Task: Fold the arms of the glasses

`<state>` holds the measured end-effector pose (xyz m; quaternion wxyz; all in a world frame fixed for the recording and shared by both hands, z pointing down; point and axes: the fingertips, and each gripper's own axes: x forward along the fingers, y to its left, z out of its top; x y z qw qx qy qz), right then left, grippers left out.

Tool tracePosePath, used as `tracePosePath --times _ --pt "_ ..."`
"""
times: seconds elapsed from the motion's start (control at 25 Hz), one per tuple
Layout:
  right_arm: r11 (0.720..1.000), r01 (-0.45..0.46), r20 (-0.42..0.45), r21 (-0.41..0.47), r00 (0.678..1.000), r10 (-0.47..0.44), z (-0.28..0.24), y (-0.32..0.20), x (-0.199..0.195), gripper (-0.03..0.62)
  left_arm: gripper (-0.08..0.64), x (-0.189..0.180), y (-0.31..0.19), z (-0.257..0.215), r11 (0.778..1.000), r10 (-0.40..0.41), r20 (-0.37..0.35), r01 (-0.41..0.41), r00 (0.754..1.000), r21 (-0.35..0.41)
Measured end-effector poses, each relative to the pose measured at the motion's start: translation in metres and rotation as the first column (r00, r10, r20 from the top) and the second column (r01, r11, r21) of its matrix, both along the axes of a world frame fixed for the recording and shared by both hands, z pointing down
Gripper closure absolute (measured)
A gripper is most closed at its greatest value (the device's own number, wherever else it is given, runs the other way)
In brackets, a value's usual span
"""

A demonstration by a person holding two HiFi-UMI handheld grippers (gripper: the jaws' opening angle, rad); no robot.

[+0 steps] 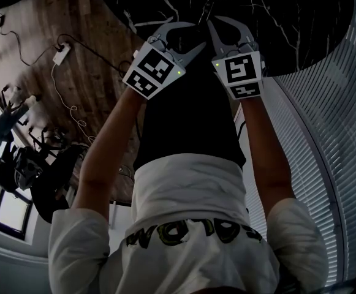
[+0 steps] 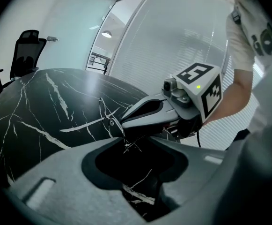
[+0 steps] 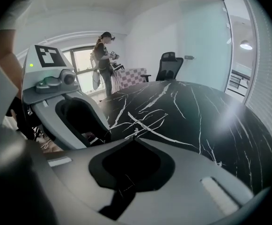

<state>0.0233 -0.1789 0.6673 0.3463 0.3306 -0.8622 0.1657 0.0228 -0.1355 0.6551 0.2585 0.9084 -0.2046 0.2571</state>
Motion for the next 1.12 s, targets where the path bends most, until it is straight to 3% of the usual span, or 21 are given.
tracePosePath --times 0.16,0.36,0.44,0.6,0.76,0.88,1.12 --pt "1.000 -0.010 -0.017 0.002 1.000 0.010 -0.004 -0.001 0.006 0.589 0.422 -0.002 0.002 -0.002 1.000 0.018 0.008 -0.018 1.000 0.000" --pt "0.996 -0.085 -0.035 0.019 0.996 0.086 -0.016 0.001 0.038 0.589 0.422 -0.012 0.006 -0.005 1.000 0.023 0.008 -0.023 1.000 -0.011" --pt "0.991 -0.129 -0.040 0.023 0.991 0.130 -0.025 0.007 0.056 0.589 0.422 -0.020 0.004 -0.011 1.000 -0.015 -0.024 0.014 1.000 -0.017" --pt "0.984 -0.176 -0.029 0.008 0.984 0.176 -0.042 0.032 0.072 0.589 0.436 -0.050 -0.025 -0.025 0.983 -0.185 -0.062 0.184 0.981 -0.014" --pt "0.985 -0.161 -0.017 -0.062 0.987 0.160 -0.032 0.063 0.063 0.589 0.505 -0.062 -0.060 -0.018 0.962 -0.270 0.016 0.270 0.963 0.031" --pt "0.984 -0.147 -0.010 -0.103 0.989 0.147 -0.018 0.074 0.054 0.589 0.549 -0.049 -0.078 -0.006 0.966 -0.252 0.084 0.247 0.964 0.073" --pt "0.972 -0.195 -0.040 -0.131 0.981 0.191 -0.004 0.063 0.059 0.589 0.554 -0.026 -0.089 0.008 0.979 -0.196 0.179 0.183 0.964 0.090"
